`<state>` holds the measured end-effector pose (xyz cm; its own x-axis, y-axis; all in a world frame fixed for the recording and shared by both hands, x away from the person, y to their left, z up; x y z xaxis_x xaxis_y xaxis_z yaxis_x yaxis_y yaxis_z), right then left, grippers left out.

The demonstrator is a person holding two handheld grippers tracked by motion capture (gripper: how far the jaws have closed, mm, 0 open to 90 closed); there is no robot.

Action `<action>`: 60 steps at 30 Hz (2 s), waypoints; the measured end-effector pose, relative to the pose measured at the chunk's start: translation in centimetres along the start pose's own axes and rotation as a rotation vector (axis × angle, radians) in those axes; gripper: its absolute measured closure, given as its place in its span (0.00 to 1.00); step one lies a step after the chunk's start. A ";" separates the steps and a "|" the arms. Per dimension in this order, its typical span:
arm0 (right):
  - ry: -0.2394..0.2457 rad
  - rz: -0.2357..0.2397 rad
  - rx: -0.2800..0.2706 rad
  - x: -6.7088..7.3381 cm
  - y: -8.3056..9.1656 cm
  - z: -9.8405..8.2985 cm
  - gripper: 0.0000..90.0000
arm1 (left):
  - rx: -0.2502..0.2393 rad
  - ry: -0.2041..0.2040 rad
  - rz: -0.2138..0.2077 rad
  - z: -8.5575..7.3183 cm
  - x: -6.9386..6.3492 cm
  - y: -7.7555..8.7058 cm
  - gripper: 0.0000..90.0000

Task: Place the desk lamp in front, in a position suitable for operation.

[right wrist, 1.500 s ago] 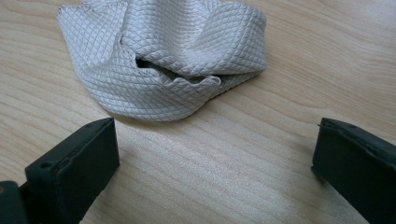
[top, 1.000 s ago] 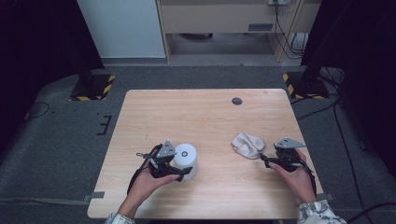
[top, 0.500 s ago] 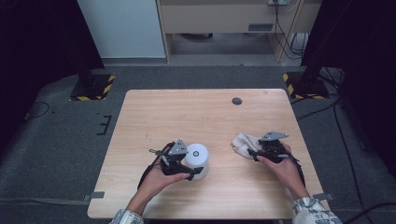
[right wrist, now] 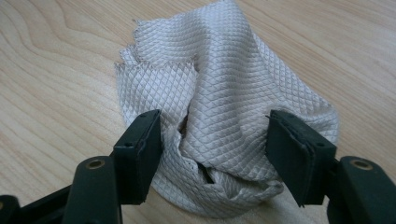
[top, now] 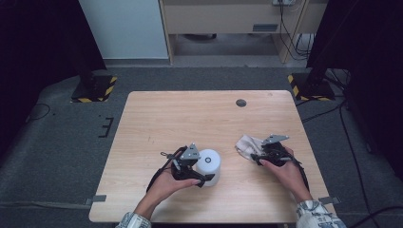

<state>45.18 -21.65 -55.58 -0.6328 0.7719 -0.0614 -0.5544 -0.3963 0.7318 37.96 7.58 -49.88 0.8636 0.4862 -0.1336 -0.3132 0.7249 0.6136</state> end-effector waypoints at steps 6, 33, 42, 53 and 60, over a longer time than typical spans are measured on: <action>0.010 0.009 0.002 0.1 0.2 0.0 0.63 | -0.003 -0.005 -0.029 0.7 -0.7 -1.3 0.08; 0.108 0.185 -0.153 4.9 8.9 6.7 0.88 | -0.029 -0.007 0.024 -0.7 -1.6 0.5 0.08; 0.234 0.257 -0.086 7.9 10.0 10.2 0.88 | -0.049 -0.012 0.025 -0.3 -1.9 0.3 0.14; 0.328 0.325 0.003 11.8 8.7 11.8 0.88 | -0.054 -0.016 0.029 0.0 -1.8 0.2 0.16; 0.350 0.340 0.044 13.0 7.6 12.6 0.88 | -0.050 -0.018 0.048 0.0 -1.7 0.3 0.16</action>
<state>39.60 -8.39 -42.28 -0.9218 0.3863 -0.0326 -0.2661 -0.5695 0.7777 36.43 7.01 -49.46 0.8541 0.5122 -0.0904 -0.3733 0.7246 0.5793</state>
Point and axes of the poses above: each handheld gripper's, and its own axes: y roughly backward along the jaws, z roughly out of its top, x roughly to its left, the point moved 4 cm from there along -y, roughly forward along the jaws, and after that the axes turned 3 degrees about y, right-handed, at the moved point
